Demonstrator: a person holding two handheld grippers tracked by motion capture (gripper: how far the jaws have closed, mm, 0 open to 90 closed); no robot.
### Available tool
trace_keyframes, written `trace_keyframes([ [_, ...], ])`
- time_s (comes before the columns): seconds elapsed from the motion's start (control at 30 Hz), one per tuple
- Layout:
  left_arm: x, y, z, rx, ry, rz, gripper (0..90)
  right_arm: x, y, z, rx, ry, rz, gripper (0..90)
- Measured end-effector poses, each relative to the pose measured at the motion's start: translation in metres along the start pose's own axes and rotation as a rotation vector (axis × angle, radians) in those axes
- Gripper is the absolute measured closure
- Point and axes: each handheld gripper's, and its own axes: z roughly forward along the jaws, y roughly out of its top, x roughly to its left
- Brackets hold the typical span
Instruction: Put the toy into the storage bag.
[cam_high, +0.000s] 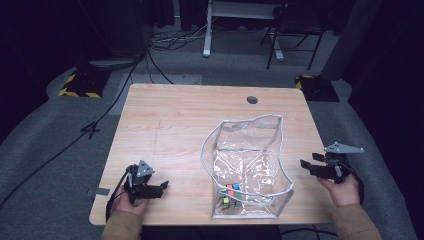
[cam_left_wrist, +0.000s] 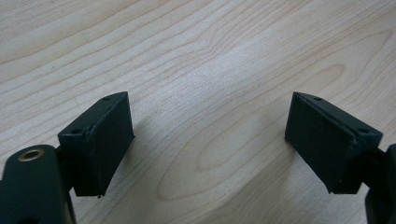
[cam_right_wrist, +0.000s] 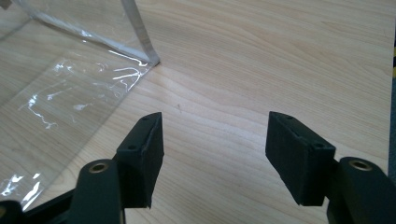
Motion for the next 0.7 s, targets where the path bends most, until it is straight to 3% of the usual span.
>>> trace_keyframes([
  [0.07, 0.000, 0.000, 0.000, 0.002, -0.004, -0.003, 15.6, 0.002, -0.007, 0.004, -0.007, -0.016, -0.018, 37.1],
  [0.3, 0.000, 0.000, 0.000, 0.000, 0.001, 0.000, 15.6, 0.006, -0.027, 0.013, -0.018, 0.021, 0.016, 34.6],
  [0.33, 0.000, 0.000, 0.000, 0.000, 0.001, 0.000, 15.6, 0.006, -0.030, 0.015, 0.000, 0.023, 0.001, 33.2],
  [0.47, 0.000, 0.000, 0.000, -0.001, 0.001, 0.000, 15.6, 0.007, -0.036, 0.021, 0.035, 0.061, 0.043, 26.2],
  [0.6, 0.000, 0.000, 0.000, 0.002, -0.003, -0.004, 15.6, 0.009, -0.039, 0.030, 0.107, 0.038, 0.036, 16.2],
  [0.7, 0.000, 0.000, 0.000, 0.002, -0.003, -0.003, 15.6, 0.011, -0.043, 0.034, 0.112, 0.022, 0.018, 14.7],
])
